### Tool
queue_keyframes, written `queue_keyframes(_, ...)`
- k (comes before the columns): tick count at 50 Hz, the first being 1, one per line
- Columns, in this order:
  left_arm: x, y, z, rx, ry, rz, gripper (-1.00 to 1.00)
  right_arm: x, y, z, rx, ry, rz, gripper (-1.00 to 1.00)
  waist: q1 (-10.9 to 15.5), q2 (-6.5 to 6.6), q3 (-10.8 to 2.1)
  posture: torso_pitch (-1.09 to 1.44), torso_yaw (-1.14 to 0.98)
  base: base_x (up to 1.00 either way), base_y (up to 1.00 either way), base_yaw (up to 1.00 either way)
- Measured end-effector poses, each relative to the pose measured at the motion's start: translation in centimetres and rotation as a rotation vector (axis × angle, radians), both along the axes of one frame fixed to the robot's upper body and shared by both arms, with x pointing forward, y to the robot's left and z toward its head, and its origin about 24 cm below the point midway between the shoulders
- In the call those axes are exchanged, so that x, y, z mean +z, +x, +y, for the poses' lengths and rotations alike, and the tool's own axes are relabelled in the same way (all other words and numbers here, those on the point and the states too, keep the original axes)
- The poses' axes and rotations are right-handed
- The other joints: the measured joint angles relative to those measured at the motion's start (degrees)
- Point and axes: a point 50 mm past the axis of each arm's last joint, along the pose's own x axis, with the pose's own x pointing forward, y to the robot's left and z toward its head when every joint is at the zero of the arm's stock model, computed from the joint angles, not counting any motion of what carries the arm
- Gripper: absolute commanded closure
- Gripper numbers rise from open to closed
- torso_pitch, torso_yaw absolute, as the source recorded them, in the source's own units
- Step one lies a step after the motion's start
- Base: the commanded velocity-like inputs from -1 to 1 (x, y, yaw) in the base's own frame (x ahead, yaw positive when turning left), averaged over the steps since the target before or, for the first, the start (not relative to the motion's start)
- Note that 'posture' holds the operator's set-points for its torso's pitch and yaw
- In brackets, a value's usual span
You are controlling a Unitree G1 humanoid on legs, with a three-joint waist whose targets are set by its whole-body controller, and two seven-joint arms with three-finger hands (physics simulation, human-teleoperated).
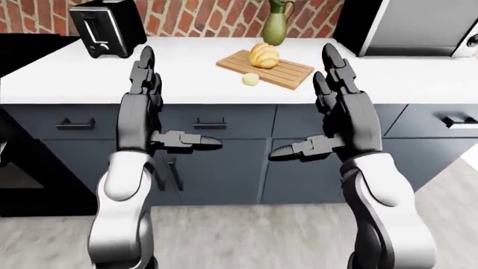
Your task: Pick up the wedge of cheese and place it on the slice of bread to prepare a simple cheese on bread dish.
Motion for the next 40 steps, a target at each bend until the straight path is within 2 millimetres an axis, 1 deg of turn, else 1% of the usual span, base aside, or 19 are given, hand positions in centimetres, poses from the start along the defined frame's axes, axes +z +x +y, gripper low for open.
queue_keyframes(3, -0.7, 0.2, -0.5, -0.032, 0.001, 0.033, -1.00, -0.6, 0.3, -0.5, -0.036, 0.005, 0.024, -1.00, -0.7, 0.67, 0.55, 0.00, 0.00, 0.23, -0.39, 0.00)
queue_keyframes(8, -0.6, 0.2, -0.1, -0.013, 0.001, 0.029, -1.00, -0.5, 0.3, -0.3, -0.024, 0.008, 0.019, -1.00, -1.0, 3.95, 1.12, 0.00, 0.00, 0.23, -0.36, 0.00)
queue_keyframes(11, -0.4, 0.1, -0.2, -0.015, 0.003, 0.013, -1.00, -0.4, 0.2, -0.2, -0.018, 0.003, 0.009, -1.00, -1.2, 5.24, 1.01, 0.00, 0.00, 0.34, -0.16, 0.00)
queue_keyframes(13, -0.6, 0.1, -0.1, -0.017, 0.004, 0.019, -1.00, -0.6, 0.2, -0.1, -0.016, -0.002, 0.014, -1.00, -1.2, 5.48, 0.92, 0.00, 0.00, 0.43, -0.02, 0.00)
queue_keyframes(17, -0.9, 0.2, 0.2, -0.012, -0.002, 0.025, -1.00, -0.7, 0.3, -0.2, -0.021, -0.005, 0.018, -1.00, -1.7, 4.57, 0.17, 0.00, 0.00, 0.44, -0.02, 0.00)
queue_keyframes(19, -0.9, 0.2, 0.4, -0.004, -0.004, 0.021, -1.00, -0.4, 0.2, -0.2, -0.021, -0.005, 0.000, -1.00, -2.0, 4.80, 0.19, 0.00, 0.00, 0.43, -0.02, 0.00)
queue_keyframes(20, -0.8, 0.2, 0.4, -0.001, -0.003, 0.017, -1.00, -0.3, 0.1, -0.2, -0.020, -0.005, -0.011, -1.00, -1.9, 5.15, 0.35, 0.00, 0.00, 0.44, -0.02, 0.00)
queue_keyframes(21, -0.9, 0.2, 0.5, 0.004, 0.000, 0.019, -1.00, -0.3, 0.0, -0.1, -0.015, -0.002, -0.012, -1.00, -1.5, 4.45, 1.10, 0.00, 0.00, 0.42, -0.02, 0.00)
queue_keyframes(22, -1.1, 0.2, 0.5, 0.009, -0.002, 0.034, -1.00, -0.5, 0.1, -0.1, -0.009, -0.002, 0.000, -1.00, -1.0, 4.38, 1.97, 0.00, 0.00, 0.43, -0.02, 0.00)
queue_keyframes(23, -1.4, 0.3, 0.7, 0.017, -0.004, 0.051, -1.00, -0.8, 0.1, 0.1, 0.000, -0.004, 0.016, -1.00, -0.8, 5.31, 2.57, 0.00, 0.00, 0.42, -0.02, 0.00)
queue_keyframes(24, -1.6, 0.3, 0.8, 0.026, -0.004, 0.062, -1.00, -0.9, 0.2, 0.2, 0.009, -0.005, 0.027, -1.00, -0.7, 6.17, 2.38, 0.00, 0.00, 0.45, -0.02, 0.00)
queue_keyframes(26, -1.5, 0.3, 0.8, 0.028, -0.005, 0.058, -1.00, -0.9, 0.0, 0.1, 0.010, -0.009, 0.028, -1.00, -0.7, 6.66, 1.43, 0.00, 0.00, 0.43, -0.02, 0.00)
queue_keyframes(28, -1.0, 0.1, 0.7, 0.021, -0.004, 0.030, -1.00, -0.5, -0.2, 0.1, 0.004, -0.010, 0.006, -1.00, -0.5, 5.99, 0.81, 0.00, 0.00, 0.43, -0.03, 0.00)
queue_keyframes(31, -0.6, -0.1, 0.7, 0.014, -0.002, 0.001, -1.00, 0.0, -0.4, 0.1, 0.003, -0.007, -0.026, -1.00, 0.2, 4.45, 0.61, 0.00, 0.00, 0.40, -0.07, 0.00)
queue_keyframes(35, -0.5, -0.2, 0.8, 0.022, -0.005, -0.006, -1.00, 0.4, -0.5, 0.0, 0.005, -0.009, -0.040, -1.00, -0.6, 1.57, -0.36, 0.00, 0.00, 0.24, -0.15, 0.00)
queue_keyframes(36, -0.8, -0.1, 0.6, 0.014, -0.009, 0.013, -1.00, 0.2, -0.5, -0.2, -0.005, -0.010, -0.027, -1.00, -1.2, 2.10, 0.48, 0.00, 0.00, 0.23, -0.16, 0.00)
queue_keyframes(37, -1.0, 0.0, 0.4, 0.002, -0.007, 0.034, -1.00, -0.1, -0.4, -0.5, -0.019, -0.007, -0.009, -1.00, -1.4, 1.66, 1.41, 0.00, 0.00, 0.23, -0.16, 0.00)
queue_keyframes(38, -1.1, 0.0, 0.1, -0.010, -0.002, 0.048, -1.00, -0.2, -0.4, -0.7, -0.035, -0.005, 0.005, -1.00, -1.7, 1.14, 1.73, 0.00, 0.00, 0.23, -0.16, 0.00)
queue_keyframes(40, -0.9, -0.2, -0.2, -0.021, 0.005, 0.049, -1.00, 0.0, -0.4, -0.8, -0.046, -0.002, 0.009, -1.00, -1.8, 1.26, 1.26, 0.00, 0.00, 0.15, -0.09, 0.00)
